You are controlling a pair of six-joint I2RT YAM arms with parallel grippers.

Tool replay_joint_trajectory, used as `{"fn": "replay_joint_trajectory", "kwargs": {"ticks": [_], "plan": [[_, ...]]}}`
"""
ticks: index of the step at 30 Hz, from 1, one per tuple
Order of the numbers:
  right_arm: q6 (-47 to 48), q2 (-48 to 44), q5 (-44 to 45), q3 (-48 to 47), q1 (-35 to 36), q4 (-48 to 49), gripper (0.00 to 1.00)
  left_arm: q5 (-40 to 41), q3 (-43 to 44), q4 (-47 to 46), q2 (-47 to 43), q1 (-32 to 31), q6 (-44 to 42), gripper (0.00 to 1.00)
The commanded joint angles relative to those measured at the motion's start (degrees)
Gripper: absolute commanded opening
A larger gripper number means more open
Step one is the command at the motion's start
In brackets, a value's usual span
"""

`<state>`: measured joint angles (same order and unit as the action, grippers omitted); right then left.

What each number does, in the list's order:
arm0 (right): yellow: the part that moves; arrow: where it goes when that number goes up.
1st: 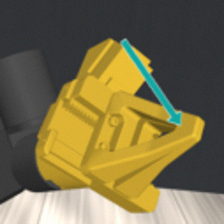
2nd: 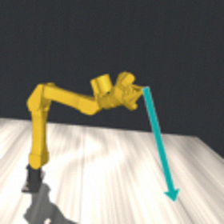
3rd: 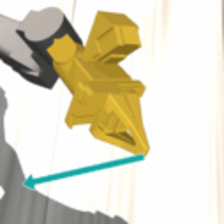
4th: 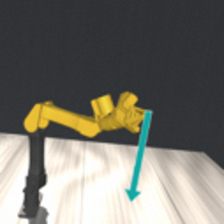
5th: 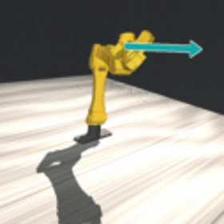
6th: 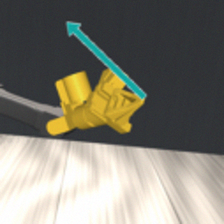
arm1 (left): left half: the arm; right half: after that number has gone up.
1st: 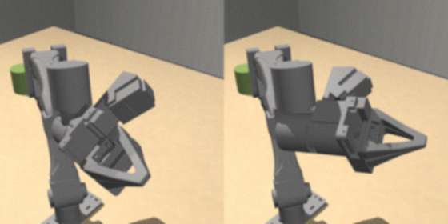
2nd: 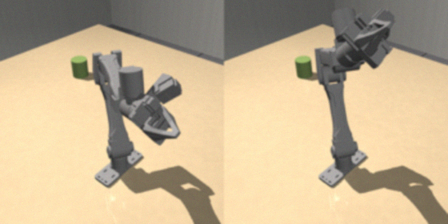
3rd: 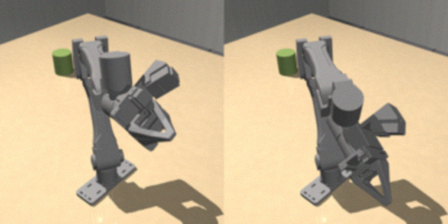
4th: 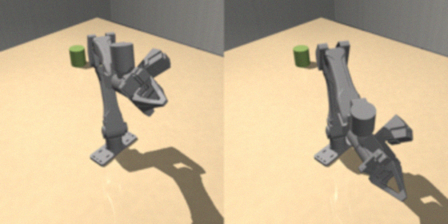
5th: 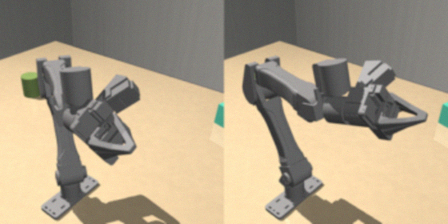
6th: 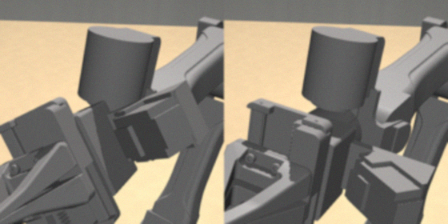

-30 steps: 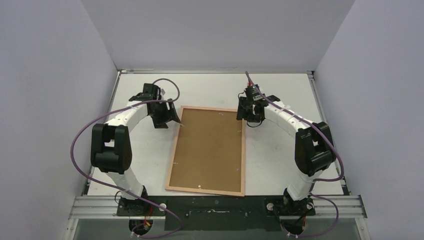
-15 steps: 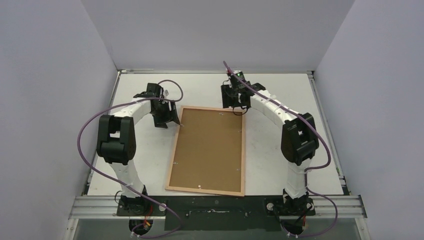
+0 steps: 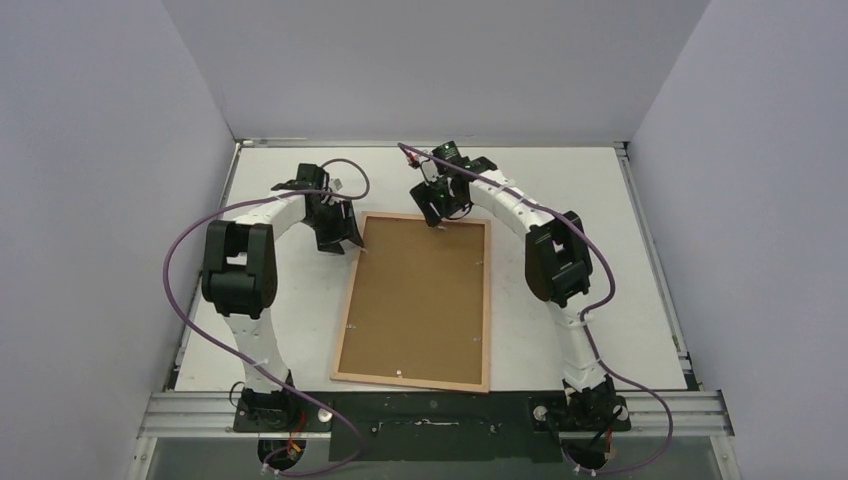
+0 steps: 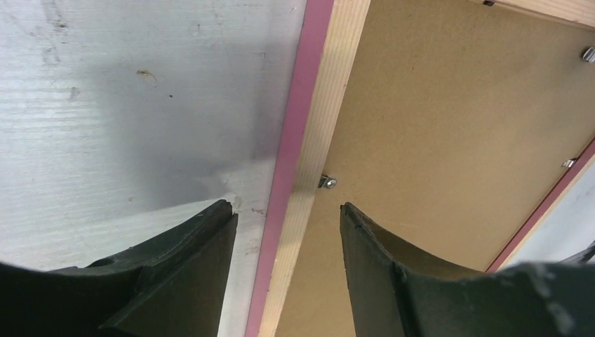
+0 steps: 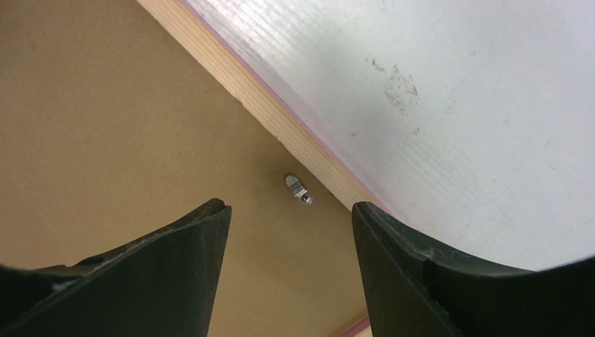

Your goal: Put the photo into the frame

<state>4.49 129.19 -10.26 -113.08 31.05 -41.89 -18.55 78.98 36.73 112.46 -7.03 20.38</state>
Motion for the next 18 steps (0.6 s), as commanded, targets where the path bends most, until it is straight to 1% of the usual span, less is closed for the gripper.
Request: {"fn": "replay_joint_trajectory", "kwargs": {"ticks": [1,4,8,13,15,18], "plan": [[9.2,1.0,-2.6,-4.8,-0.3,-6.1,0.65,-2.9,2.8,-0.6,1.2,0.3,1.0,0.53],[10.9,2.5,-2.2,-5.8,-0.4,-7.7,0.65,-1.7,3.5,0.2,1.5,0.5,1.1,0.53],[14.1,4.3,-3.7,-7.9,-0.3,-11.6,0.65,-1.8,3.8,0.3,1.9,0.5,1.5,0.51],[16.2,6.5,-0.9,-9.8,-0.3,-11.8,0.65,-1.9,5.0,1.4,2.8,0.5,1.5,0.48],[16.5,7.2,0.4,-10.4,-0.4,-10.6,0.64,-1.9,5.5,1.7,3.1,0.5,1.5,0.47],[15.9,7.6,-0.1,-10.5,-0.9,-8.4,0.64,-1.7,5.7,1.7,3.3,0.5,1.8,0.47]]}}
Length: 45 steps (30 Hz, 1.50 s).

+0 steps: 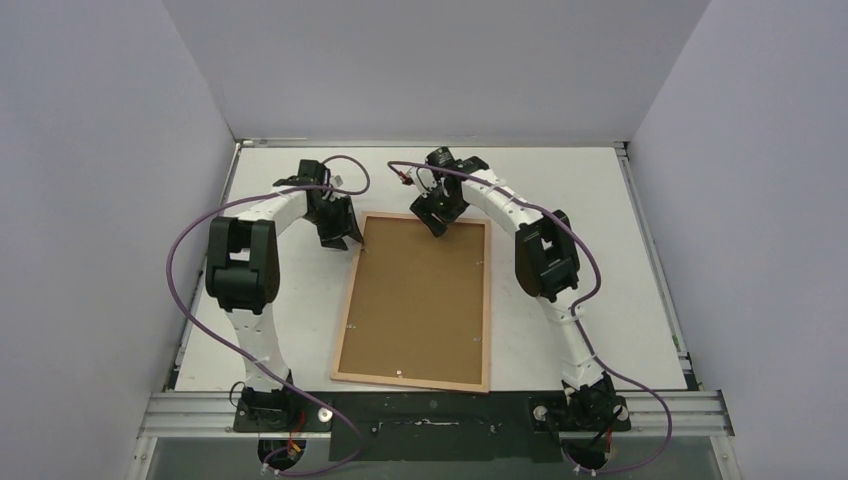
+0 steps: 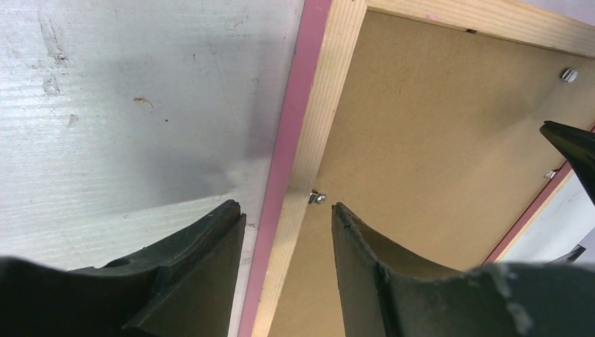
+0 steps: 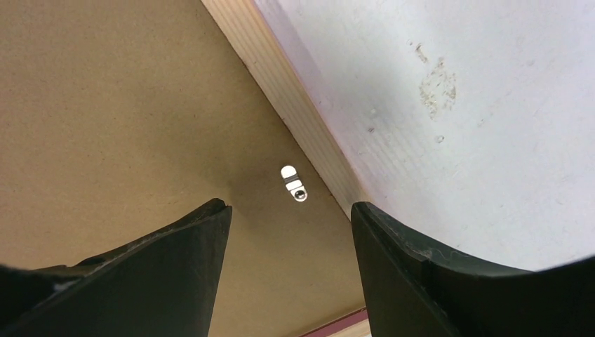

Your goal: Put the photo into the frame

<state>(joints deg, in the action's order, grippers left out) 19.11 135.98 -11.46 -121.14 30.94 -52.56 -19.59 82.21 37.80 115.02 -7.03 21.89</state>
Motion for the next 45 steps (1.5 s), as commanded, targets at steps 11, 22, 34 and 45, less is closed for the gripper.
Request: {"fn": "replay_joint_trajectory", "kwargs": {"ticks": [11,22,34,45], "plan": [[2.6,0.5,0.1,-2.5,-3.0,5.0,0.63,-0.4,2.1,0.8,1.1,0.5,0.3,0.46],[2.7,0.9,-4.5,-1.5,-3.3,5.4,0.63,-0.9,0.9,0.7,1.5,0.4,-0.1,0.46],[1.3,4.4,-5.0,-3.4,-3.4,5.2,0.64,-1.1,0.9,0.7,1.6,0.4,-0.5,0.43],[1.8,4.2,-4.5,-1.6,-3.3,4.2,0.58,-1.4,1.1,1.2,2.4,0.4,-0.8,0.33]]}}
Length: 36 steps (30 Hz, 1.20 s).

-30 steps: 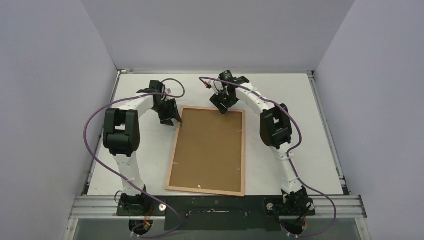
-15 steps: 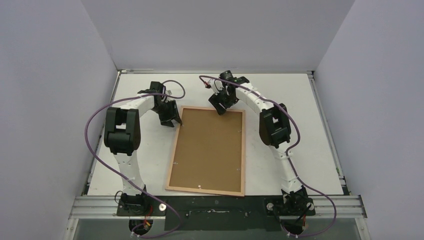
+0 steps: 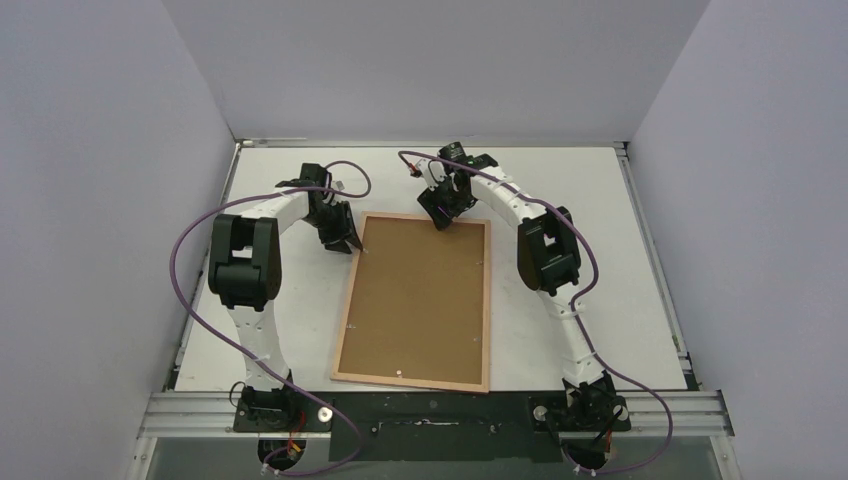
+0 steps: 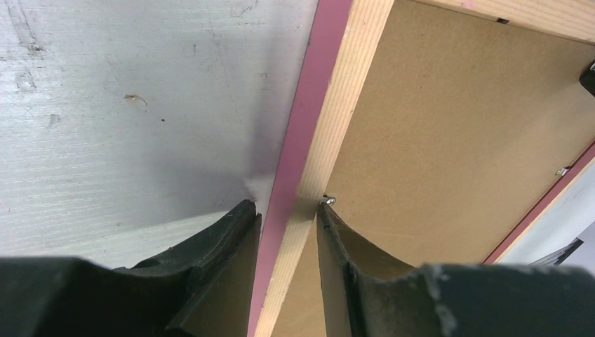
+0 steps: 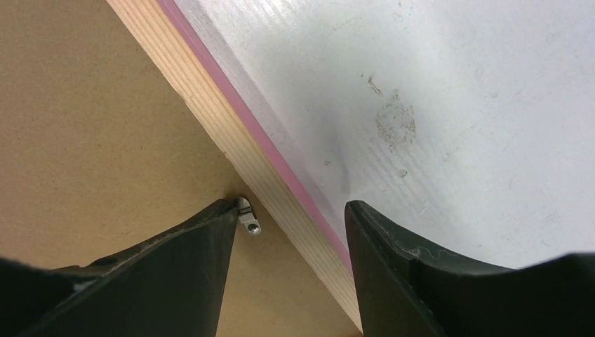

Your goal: Put the photo into the frame

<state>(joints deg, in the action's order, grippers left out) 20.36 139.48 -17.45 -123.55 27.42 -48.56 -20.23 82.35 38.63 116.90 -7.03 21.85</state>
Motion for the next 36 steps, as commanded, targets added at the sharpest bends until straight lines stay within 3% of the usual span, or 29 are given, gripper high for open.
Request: {"fn": "replay_joint_trajectory", "kwargs": {"ticks": [1,9,20,31,36], "plan": [[0.6,0.7,1.7,0.9,0.2,0.3,0.57,-0.9,1.0,0.4,0.6,0.4,-0.7,0.33],[-0.8,0.5,1.8,1.3,0.1,1.5,0.52,-0.9,0.9,0.6,0.7,0.4,-0.8,0.32],[-5.0,-1.9,2.6,6.0,-0.4,8.1,0.36,-0.7,0.2,0.6,0.7,0.4,-0.8,0.29],[-5.3,-2.7,1.1,7.3,-0.8,8.7,0.27,-0.7,0.4,0.8,0.7,0.4,-1.1,0.28],[-6.8,-6.6,0.5,12.2,-0.9,14.2,0.25,0.3,0.8,1.5,0.7,0.6,-1.9,0.28]]}}
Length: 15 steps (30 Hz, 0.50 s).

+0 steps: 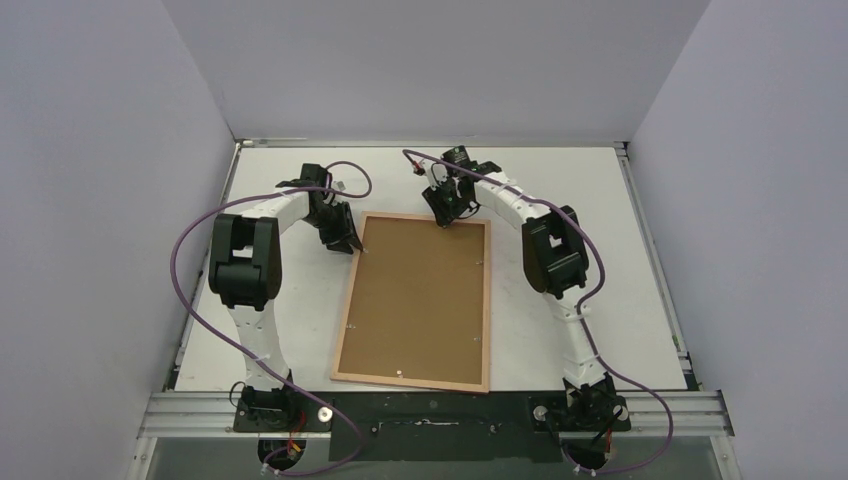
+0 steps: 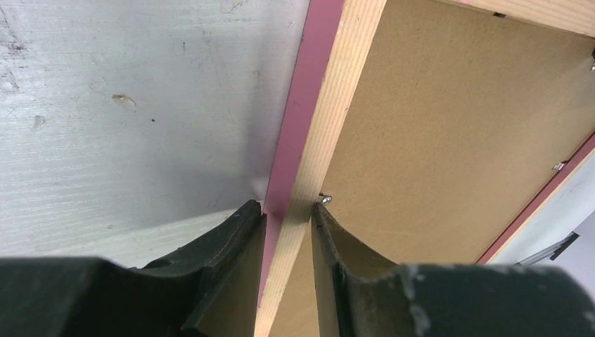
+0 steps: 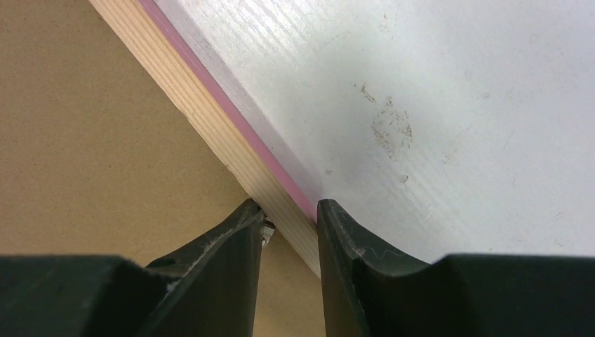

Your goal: Put the photo into the frame

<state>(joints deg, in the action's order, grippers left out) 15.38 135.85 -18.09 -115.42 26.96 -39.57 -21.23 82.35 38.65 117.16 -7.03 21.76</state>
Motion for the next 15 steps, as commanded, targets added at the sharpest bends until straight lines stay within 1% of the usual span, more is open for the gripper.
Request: {"fn": "replay_joint_trajectory", "kwargs": {"ticks": [1,2,5,10,12,15], "plan": [[-1.7,-3.3,1.0,4.4,-0.4,5.4,0.25,1.2,0.8,1.5,0.4,0.7,-1.9,0.28],[-1.3,-3.4,1.1,4.3,-0.3,5.1,0.27,1.1,0.9,1.6,0.4,0.8,-1.9,0.28],[-1.4,-4.4,2.1,4.4,0.0,4.7,0.36,0.9,1.4,1.8,0.4,0.9,-1.9,0.28],[-5.8,-5.8,3.3,3.0,0.0,6.0,0.49,1.0,2.5,2.4,0.7,1.0,-2.0,0.29],[-7.6,-5.7,2.7,1.2,0.0,5.6,0.55,0.8,2.8,2.6,0.7,1.0,-2.1,0.30],[-9.5,-5.9,1.4,-0.4,-0.2,5.5,0.59,0.5,3.2,2.8,0.0,0.9,-2.2,0.35]]}}
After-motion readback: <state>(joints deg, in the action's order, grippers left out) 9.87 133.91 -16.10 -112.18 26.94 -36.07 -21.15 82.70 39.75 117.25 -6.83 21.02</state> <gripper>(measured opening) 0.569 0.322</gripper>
